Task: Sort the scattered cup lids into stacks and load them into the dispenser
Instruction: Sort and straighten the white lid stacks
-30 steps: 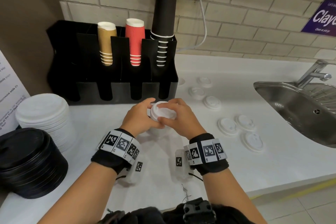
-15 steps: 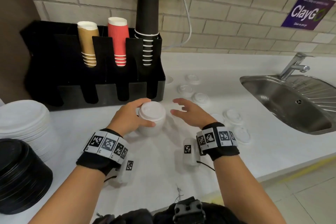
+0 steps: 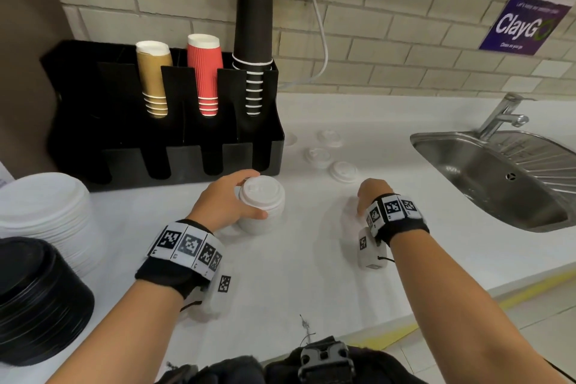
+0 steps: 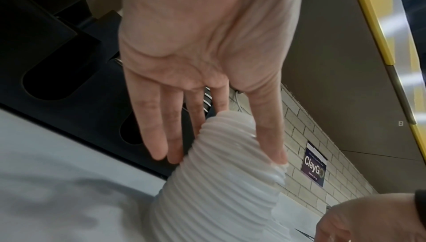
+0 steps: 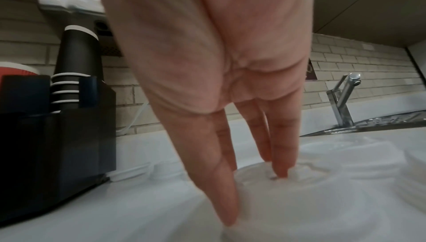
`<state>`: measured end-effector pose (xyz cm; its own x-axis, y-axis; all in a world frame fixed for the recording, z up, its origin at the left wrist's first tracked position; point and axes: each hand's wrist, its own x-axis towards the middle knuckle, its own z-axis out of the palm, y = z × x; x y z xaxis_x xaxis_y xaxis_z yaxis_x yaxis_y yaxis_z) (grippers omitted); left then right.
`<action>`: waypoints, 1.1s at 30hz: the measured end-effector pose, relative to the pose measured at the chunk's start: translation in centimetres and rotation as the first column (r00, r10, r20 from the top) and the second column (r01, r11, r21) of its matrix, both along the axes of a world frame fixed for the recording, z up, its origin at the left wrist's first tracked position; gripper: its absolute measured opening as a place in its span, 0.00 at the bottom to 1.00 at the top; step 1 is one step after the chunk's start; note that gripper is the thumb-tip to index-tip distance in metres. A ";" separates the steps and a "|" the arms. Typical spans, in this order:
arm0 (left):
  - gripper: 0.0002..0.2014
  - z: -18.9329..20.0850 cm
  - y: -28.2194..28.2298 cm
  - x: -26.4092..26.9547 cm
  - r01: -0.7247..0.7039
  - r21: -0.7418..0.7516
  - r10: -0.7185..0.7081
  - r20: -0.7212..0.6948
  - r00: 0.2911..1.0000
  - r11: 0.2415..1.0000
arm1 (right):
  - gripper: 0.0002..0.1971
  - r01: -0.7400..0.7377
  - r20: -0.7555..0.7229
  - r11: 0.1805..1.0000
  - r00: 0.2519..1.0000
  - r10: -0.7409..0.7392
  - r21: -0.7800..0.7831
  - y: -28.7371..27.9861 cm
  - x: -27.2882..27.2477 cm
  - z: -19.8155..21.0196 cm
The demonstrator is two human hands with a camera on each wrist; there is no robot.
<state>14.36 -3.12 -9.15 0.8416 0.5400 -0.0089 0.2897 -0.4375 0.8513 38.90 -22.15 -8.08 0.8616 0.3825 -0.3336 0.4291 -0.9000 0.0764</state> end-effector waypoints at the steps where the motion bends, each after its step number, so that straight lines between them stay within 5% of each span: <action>1: 0.33 0.0 0.0 0.0 -0.003 -0.001 0.003 -0.007 1.000 1.000 | 0.17 0.003 -0.003 1.000 1.000 -0.003 -0.002 0.0 0.1 0.1; 9: 0.33 0.3 -0.3 -0.1 -0.001 0.003 0.001 -0.019 1.000 1.000 | 0.25 -0.086 0.006 0.996 0.996 0.086 -0.023 -1.4 0.4 -0.2; 14: 0.34 0.7 -0.6 0.0 -0.013 0.031 0.014 -0.027 1.000 0.999 | 0.27 -0.041 -0.066 0.986 0.996 0.052 0.164 -1.5 -0.3 1.4; 16: 0.36 0.8 -0.7 0.1 -0.035 0.032 0.035 -0.022 0.999 0.999 | 0.25 -0.033 -0.073 0.924 0.995 0.066 0.380 -1.1 -1.2 2.0; 19: 0.35 0.7 -0.8 0.1 -0.037 0.026 0.037 -0.010 0.999 0.999 | 0.18 0.065 -0.278 0.667 0.936 0.218 0.742 0.4 -4.0 3.1; 22: 0.36 0.6 -0.9 -0.1 -0.047 0.016 0.047 -0.002 0.999 0.999 | 0.16 0.033 -0.264 0.503 0.880 0.395 0.863 2.1 -7.2 3.3; 26: 0.49 0.3 -0.8 -0.4 -0.060 -0.026 0.061 0.031 0.998 0.998 | 0.17 -0.177 -0.088 0.442 0.852 0.516 0.879 3.9 -9.6 2.9; 33: 0.68 0.0 -0.9 -0.4 -0.109 -0.062 0.113 0.061 0.992 0.992 | 0.20 -0.403 0.052 0.468 0.798 0.600 0.786 6.2 -11.5 2.8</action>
<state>14.01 -4.03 -9.18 0.7762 0.6305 0.0091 0.2773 -0.3543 0.8931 27.40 -15.95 -5.32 0.3843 0.9126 0.1400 0.7394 -0.2134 -0.6386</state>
